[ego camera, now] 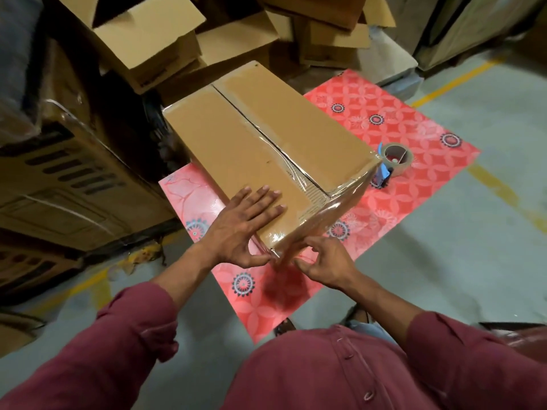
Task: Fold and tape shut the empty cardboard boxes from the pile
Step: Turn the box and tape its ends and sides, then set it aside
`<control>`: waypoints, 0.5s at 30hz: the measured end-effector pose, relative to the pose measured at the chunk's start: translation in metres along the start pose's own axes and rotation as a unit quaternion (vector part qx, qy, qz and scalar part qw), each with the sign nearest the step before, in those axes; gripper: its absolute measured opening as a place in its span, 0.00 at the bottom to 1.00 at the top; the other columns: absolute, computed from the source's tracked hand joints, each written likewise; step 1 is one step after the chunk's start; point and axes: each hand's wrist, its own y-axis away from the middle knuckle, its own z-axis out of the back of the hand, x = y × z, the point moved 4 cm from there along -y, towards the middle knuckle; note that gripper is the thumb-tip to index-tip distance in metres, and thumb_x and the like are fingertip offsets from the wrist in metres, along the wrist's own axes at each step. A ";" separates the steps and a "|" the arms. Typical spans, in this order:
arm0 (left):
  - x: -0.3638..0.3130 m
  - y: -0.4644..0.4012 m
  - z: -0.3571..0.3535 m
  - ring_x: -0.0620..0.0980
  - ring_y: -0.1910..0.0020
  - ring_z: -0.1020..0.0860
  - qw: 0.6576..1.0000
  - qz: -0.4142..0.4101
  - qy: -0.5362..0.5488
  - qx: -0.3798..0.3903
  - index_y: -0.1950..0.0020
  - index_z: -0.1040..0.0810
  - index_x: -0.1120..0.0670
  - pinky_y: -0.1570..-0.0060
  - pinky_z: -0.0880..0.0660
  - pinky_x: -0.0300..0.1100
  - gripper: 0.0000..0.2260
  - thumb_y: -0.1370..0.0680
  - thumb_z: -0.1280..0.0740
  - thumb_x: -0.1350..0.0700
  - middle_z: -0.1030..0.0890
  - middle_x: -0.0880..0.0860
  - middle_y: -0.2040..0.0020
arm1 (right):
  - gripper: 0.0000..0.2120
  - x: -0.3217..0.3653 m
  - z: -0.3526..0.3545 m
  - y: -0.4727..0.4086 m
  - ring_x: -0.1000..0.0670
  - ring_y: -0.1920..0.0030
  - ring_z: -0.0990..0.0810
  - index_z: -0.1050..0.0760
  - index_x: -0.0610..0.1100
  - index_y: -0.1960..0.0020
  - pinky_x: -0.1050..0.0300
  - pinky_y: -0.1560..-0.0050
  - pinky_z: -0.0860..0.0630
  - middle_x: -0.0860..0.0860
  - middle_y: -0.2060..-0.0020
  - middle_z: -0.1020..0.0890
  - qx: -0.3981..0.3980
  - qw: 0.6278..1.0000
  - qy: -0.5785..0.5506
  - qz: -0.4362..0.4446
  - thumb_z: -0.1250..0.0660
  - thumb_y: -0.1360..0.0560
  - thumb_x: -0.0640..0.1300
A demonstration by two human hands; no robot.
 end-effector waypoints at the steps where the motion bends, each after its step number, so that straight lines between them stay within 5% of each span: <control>1: -0.002 0.001 -0.001 0.57 0.17 0.43 1.000 0.012 -0.001 -0.003 0.19 0.32 0.54 0.22 0.44 0.66 0.47 0.31 0.26 0.32 0.37 0.55 0.17 | 0.17 0.003 0.000 0.001 0.64 0.58 0.24 0.15 0.50 0.50 0.59 0.56 0.23 0.65 0.58 0.18 -0.001 1.000 -0.001 0.003 0.32 0.34 0.56; 9: -0.021 -0.001 -0.010 0.54 0.16 0.44 0.991 0.131 -0.012 0.011 0.20 0.32 0.49 0.22 0.47 0.66 0.45 0.34 0.26 0.35 0.38 0.51 0.17 | 0.17 -0.002 -0.011 -0.001 0.54 0.48 0.15 0.16 0.52 0.46 0.49 0.48 0.19 0.59 0.51 0.13 0.023 1.000 0.007 0.019 0.29 0.33 0.56; 15: -0.023 0.004 -0.016 0.54 0.16 0.43 0.992 0.124 -0.026 -0.024 0.18 0.35 0.49 0.22 0.47 0.66 0.44 0.30 0.24 0.38 0.39 0.51 0.16 | 0.14 0.001 -0.010 0.001 0.50 0.51 0.16 0.16 0.52 0.48 0.48 0.51 0.19 0.57 0.53 0.13 0.013 0.998 0.012 0.068 0.30 0.31 0.55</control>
